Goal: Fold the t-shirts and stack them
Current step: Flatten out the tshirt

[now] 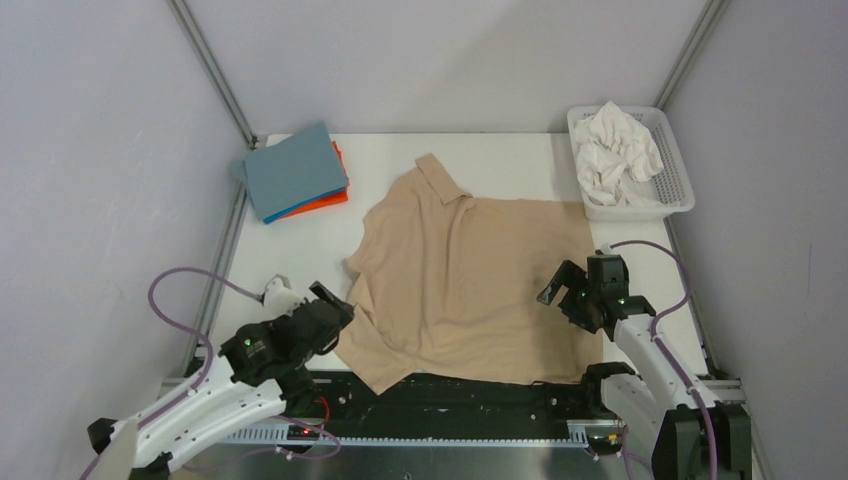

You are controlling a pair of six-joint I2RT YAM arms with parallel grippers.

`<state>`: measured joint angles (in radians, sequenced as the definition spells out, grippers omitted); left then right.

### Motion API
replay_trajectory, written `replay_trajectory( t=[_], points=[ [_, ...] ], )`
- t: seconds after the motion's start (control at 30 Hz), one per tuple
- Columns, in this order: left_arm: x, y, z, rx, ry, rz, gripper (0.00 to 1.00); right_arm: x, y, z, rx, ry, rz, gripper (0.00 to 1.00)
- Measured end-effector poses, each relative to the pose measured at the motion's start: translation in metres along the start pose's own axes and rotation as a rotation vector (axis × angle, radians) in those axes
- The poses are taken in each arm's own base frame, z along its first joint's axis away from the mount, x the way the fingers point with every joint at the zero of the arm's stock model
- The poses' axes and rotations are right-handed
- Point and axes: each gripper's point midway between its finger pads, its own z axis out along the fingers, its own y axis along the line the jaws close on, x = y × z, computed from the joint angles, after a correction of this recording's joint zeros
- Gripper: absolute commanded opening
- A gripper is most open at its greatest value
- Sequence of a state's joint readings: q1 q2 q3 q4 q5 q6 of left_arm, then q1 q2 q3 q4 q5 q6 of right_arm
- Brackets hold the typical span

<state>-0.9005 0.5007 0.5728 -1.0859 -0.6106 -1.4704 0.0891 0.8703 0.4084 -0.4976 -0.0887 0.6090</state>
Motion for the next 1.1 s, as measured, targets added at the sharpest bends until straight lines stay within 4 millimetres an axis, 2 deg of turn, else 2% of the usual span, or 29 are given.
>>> replay_trajectory(
  t=[0.07, 0.13, 0.17, 0.23, 0.33, 0.4, 0.47, 0.57, 0.6, 0.73, 0.8, 0.87, 1.0, 1.1],
  points=[
    [-0.014, -0.024, -0.009, 0.005, -0.028, 0.066, 1.00, -0.001, -0.002, -0.003, 0.009, -0.008, -0.005, 1.00],
    [-0.021, -0.046, -0.011, 0.013, -0.039, 0.138, 1.00, -0.003, -0.001, -0.007, 0.007, -0.018, -0.014, 0.99],
    [-0.022, -0.066, -0.009, 0.029, -0.039, 0.197, 1.00, -0.004, 0.001, -0.009, 0.001, -0.026, -0.021, 0.99],
    [-0.017, -0.093, -0.002, 0.053, -0.025, 0.290, 1.00, -0.009, 0.009, -0.013, -0.016, -0.041, -0.046, 0.99],
    [0.000, -0.138, 0.024, 0.092, 0.039, 0.420, 1.00, -0.012, 0.031, -0.020, -0.064, -0.049, -0.117, 0.99],
    [0.011, -0.153, 0.048, 0.091, 0.078, 0.477, 1.00, -0.015, 0.046, -0.022, -0.084, -0.049, -0.166, 0.99],
    [0.019, -0.161, 0.072, 0.082, 0.122, 0.508, 1.00, -0.017, 0.067, -0.021, -0.107, -0.038, -0.220, 0.99],
    [0.023, -0.157, 0.106, 0.053, 0.177, 0.502, 1.00, -0.020, 0.103, -0.017, -0.163, -0.021, -0.302, 0.99],
    [0.024, -0.154, 0.114, 0.046, 0.196, 0.498, 1.00, -0.020, 0.131, -0.013, -0.206, -0.003, -0.354, 0.99],
    [0.029, -0.124, 0.138, 0.002, 0.251, 0.459, 1.00, -0.031, 0.210, -0.001, -0.334, 0.001, -0.441, 0.99],
    [0.037, -0.102, 0.143, -0.029, 0.278, 0.456, 1.00, -0.040, 0.248, 0.009, -0.396, -0.012, -0.454, 1.00],
    [0.047, -0.083, 0.145, -0.055, 0.304, 0.465, 1.00, -0.047, 0.277, 0.023, -0.426, -0.016, -0.461, 1.00],
    [0.048, -0.079, 0.143, -0.027, 0.282, 0.447, 1.00, -0.060, 0.325, 0.064, -0.447, -0.018, -0.469, 0.99],
    [0.048, -0.078, 0.142, 0.001, 0.266, 0.434, 1.00, -0.064, 0.347, 0.102, -0.433, -0.005, -0.472, 0.99]
  ],
)
